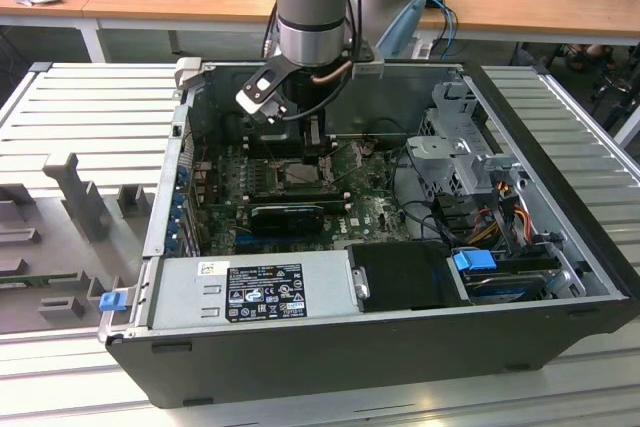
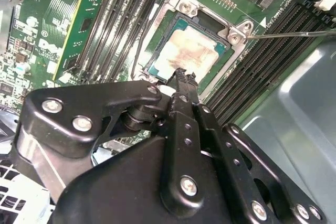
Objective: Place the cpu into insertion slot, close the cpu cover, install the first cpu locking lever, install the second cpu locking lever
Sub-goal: 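Close the cpu cover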
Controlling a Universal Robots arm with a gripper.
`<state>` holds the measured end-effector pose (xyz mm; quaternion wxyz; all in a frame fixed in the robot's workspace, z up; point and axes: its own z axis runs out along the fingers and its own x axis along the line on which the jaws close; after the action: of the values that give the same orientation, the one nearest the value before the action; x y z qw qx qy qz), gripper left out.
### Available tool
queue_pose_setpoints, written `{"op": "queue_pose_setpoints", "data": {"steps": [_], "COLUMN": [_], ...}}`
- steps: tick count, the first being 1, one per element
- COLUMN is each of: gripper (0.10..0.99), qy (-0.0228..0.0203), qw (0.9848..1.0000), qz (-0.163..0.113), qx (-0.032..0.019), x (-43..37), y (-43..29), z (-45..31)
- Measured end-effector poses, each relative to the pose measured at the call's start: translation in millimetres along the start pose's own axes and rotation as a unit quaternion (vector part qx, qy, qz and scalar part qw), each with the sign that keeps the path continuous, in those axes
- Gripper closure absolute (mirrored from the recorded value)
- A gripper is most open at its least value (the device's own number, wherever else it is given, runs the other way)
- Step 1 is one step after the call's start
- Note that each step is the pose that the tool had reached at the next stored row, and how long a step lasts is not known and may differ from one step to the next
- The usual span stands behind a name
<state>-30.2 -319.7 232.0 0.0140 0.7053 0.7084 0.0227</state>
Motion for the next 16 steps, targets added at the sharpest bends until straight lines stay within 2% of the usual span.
{"op": "queue_pose_setpoints", "data": {"steps": [7,16], "gripper": [0.980,0.980], "qy": [-0.0001,0.0002], "qw": [1.0000,1.0000], "qz": [0.000,0.000], "qx": [0.0001,-0.0001], "x": [0.1,0.3], "y": [2.6,3.6], "z": [-4.6,-15.1]}}
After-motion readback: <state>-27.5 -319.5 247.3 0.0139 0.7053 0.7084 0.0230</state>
